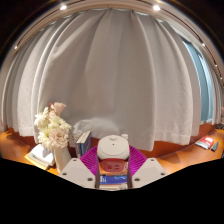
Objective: Unplug charger
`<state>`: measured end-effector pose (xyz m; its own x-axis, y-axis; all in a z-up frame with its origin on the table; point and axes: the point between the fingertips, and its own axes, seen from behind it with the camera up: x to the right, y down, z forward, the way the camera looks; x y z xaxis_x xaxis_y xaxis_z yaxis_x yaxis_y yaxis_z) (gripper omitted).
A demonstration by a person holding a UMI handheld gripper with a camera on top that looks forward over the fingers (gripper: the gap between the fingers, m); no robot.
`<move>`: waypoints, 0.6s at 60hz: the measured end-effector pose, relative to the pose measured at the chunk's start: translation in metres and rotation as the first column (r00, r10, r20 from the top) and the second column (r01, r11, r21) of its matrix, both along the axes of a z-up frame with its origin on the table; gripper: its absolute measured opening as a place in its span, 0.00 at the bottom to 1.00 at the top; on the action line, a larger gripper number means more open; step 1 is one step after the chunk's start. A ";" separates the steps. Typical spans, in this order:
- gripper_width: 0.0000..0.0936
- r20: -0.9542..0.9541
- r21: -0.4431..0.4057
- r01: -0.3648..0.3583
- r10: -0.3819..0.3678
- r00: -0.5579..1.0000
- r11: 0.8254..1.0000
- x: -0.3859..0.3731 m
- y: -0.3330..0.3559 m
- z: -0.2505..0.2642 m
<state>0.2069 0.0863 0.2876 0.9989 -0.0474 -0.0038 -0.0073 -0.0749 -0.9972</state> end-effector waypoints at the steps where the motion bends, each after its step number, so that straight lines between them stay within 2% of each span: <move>1: 0.39 0.008 0.021 0.000 -0.001 1.000 1.000 0.003 -0.003 0.008; 5: 0.40 -0.038 0.046 0.013 -0.011 0.999 0.999 0.024 0.003 0.042; 9: 0.40 -0.066 0.029 0.060 -0.058 0.996 0.998 0.056 0.005 0.055; 16: 0.42 0.013 -0.075 0.158 -0.157 0.987 0.985 0.122 -0.007 0.007; 20: 0.42 0.035 -0.194 0.179 -0.175 0.984 0.965 0.149 -0.011 -0.046; 26: 0.42 0.033 -0.335 0.194 -0.194 0.980 0.922 0.181 -0.024 -0.121; 28: 0.42 0.043 -0.368 0.199 -0.197 0.979 0.908 0.189 -0.029 -0.141; 36: 0.42 0.018 -0.462 0.161 -0.173 0.985 0.872 0.203 -0.044 -0.207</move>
<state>0.4100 0.0424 0.0802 0.9758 -0.2155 0.0365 -0.0831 -0.5202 -0.8500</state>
